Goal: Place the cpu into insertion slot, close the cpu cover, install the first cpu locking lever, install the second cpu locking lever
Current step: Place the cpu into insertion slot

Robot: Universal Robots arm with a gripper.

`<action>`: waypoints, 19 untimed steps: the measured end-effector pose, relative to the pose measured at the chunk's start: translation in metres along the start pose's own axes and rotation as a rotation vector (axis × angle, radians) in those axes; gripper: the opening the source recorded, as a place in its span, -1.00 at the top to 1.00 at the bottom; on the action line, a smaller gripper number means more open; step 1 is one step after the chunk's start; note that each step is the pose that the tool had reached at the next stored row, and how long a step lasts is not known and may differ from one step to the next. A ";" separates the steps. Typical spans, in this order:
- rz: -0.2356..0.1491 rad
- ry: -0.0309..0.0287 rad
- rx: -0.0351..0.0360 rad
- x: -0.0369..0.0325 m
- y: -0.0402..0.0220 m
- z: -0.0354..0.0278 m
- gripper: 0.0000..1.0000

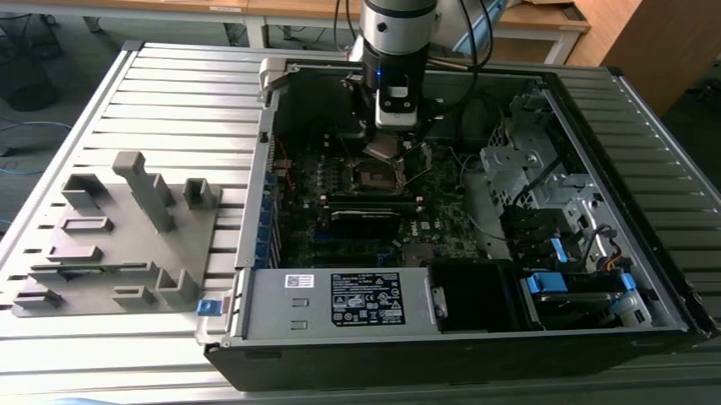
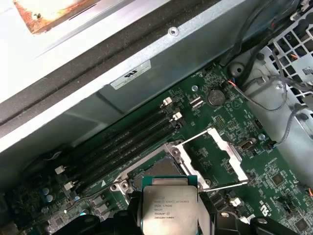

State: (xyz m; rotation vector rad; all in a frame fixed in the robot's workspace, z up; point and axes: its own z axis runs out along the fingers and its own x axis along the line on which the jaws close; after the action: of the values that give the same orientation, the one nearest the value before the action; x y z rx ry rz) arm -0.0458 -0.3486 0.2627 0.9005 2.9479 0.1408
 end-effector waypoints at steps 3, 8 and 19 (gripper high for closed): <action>0.000 -0.0001 0.0000 0.0000 0.0000 0.0000 -0.08; 0.042 -0.0044 0.0011 0.0000 0.0000 0.0002 -0.08; 0.097 -0.0101 0.0026 0.0000 0.0000 0.0003 -0.08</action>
State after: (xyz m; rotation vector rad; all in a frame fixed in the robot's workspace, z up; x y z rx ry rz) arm -0.0458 -0.3486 0.2624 1.0418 2.8966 0.1362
